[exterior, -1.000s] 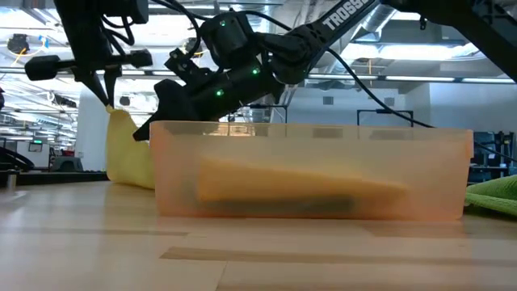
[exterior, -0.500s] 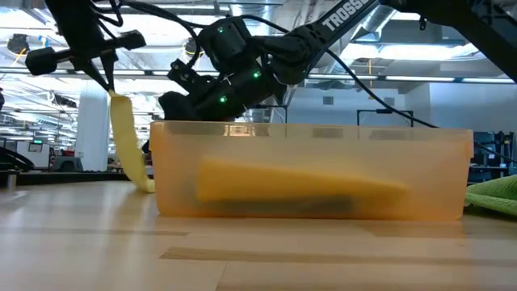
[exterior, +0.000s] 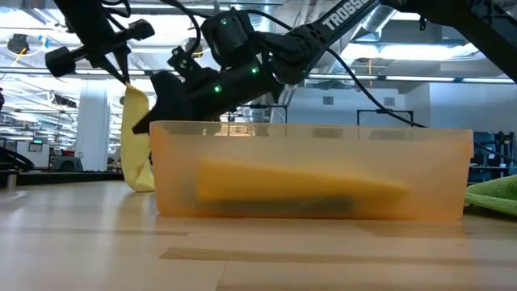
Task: Fold microfiber towels
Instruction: Fold the yellow towel
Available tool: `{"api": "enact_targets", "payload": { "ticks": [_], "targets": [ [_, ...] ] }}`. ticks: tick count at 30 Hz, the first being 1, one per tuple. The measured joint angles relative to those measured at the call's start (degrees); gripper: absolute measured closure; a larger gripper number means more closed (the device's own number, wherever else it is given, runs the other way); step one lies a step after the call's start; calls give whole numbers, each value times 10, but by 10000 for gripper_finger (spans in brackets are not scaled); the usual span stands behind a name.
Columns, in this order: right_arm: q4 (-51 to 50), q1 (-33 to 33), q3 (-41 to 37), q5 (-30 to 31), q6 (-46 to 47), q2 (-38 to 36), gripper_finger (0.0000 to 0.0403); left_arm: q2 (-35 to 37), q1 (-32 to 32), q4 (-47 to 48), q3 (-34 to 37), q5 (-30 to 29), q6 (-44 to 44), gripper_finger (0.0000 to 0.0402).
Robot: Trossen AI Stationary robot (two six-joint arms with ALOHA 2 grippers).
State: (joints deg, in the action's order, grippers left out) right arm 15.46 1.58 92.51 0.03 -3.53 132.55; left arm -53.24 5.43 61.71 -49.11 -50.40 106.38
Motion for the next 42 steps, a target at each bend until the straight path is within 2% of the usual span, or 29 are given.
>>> {"api": "enact_targets", "payload": {
  "ticks": [3, 8, 12, 18, 34, 42],
  "targets": [
    [8, 8, 0, 2, 62, 0, 159, -2, 0, -1, 0, 1, -1, 401],
    [4, 19, 0, 33, 96, 0, 159, -1, 0, -23, 0, 0, -21, 401],
    [5, 21, 0, 12, 139, 0, 159, -1, 0, -32, 0, 0, -32, 401],
    [5, 8, 0, -2, 142, 0, 159, -1, 0, -39, 0, -15, -33, 401],
    [-2, 0, 0, -1, 137, 0, 159, 0, 0, -156, 0, -43, -102, 401],
    [-13, 1, 0, 0, 138, 0, 159, 5, 0, -238, 0, -53, -175, 401]
  ]
}}
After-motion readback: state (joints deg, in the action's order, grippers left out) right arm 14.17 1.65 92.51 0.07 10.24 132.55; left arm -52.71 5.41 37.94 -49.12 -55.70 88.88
